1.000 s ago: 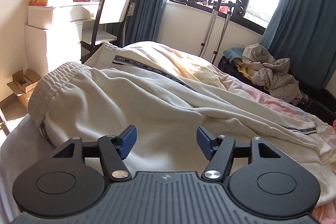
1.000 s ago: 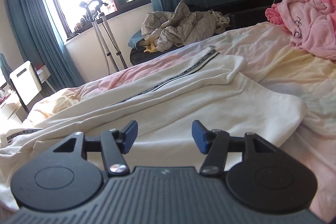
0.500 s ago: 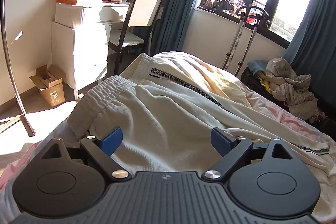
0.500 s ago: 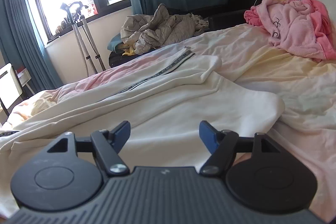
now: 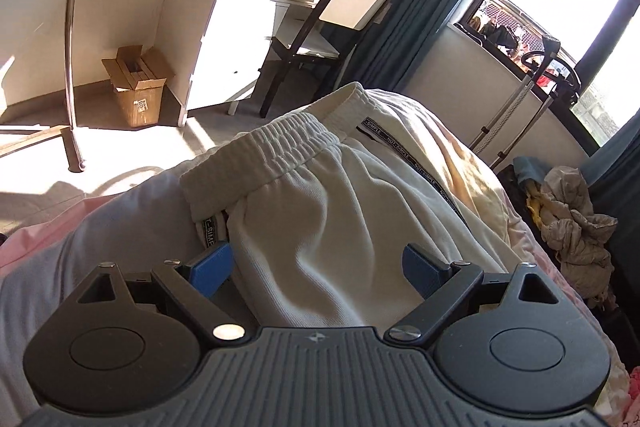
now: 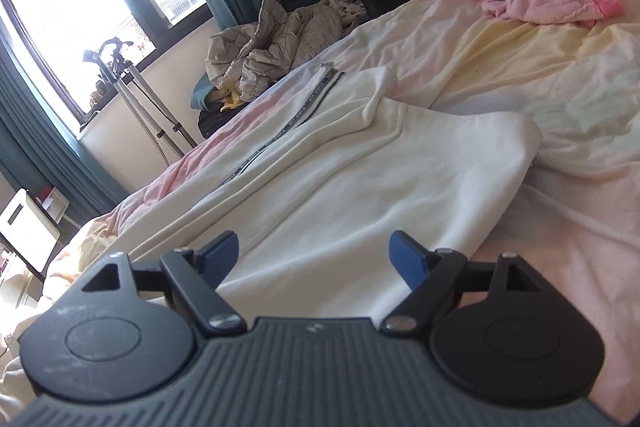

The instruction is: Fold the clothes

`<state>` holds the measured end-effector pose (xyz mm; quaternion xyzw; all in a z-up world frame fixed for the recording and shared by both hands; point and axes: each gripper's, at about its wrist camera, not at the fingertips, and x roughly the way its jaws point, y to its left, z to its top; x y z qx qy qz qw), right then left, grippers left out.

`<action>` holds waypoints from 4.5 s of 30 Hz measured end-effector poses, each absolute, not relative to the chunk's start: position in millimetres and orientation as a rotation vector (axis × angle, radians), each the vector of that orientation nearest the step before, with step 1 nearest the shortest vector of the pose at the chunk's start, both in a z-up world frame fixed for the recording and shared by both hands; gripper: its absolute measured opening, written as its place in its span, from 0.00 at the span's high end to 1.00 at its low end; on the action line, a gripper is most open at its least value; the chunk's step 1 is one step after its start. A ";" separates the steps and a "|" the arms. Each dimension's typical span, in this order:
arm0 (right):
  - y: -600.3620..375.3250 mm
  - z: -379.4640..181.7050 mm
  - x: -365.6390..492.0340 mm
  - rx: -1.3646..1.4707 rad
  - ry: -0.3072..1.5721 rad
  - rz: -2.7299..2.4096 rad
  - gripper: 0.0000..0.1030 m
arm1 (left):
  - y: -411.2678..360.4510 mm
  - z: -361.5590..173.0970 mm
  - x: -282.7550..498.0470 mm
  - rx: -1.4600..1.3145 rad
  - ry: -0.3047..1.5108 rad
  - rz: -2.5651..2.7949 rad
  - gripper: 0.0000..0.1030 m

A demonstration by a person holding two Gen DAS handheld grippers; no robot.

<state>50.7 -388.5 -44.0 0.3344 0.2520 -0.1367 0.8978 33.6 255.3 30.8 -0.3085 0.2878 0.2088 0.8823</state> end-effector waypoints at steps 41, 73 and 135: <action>-519.4 -110.1 64.3 1.272 0.510 -0.419 0.95 | 308.7 -33.2 35.4 -1.150 0.713 0.311 0.10; -494.4 -103.4 71.9 1.211 0.383 -0.530 0.93 | 314.5 -59.4 79.5 -1.204 0.778 0.393 0.31; -517.3 -75.2 442.7 0.584 0.476 -0.435 0.94 | 281.8 -19.7 364.6 -0.952 0.600 0.251 0.86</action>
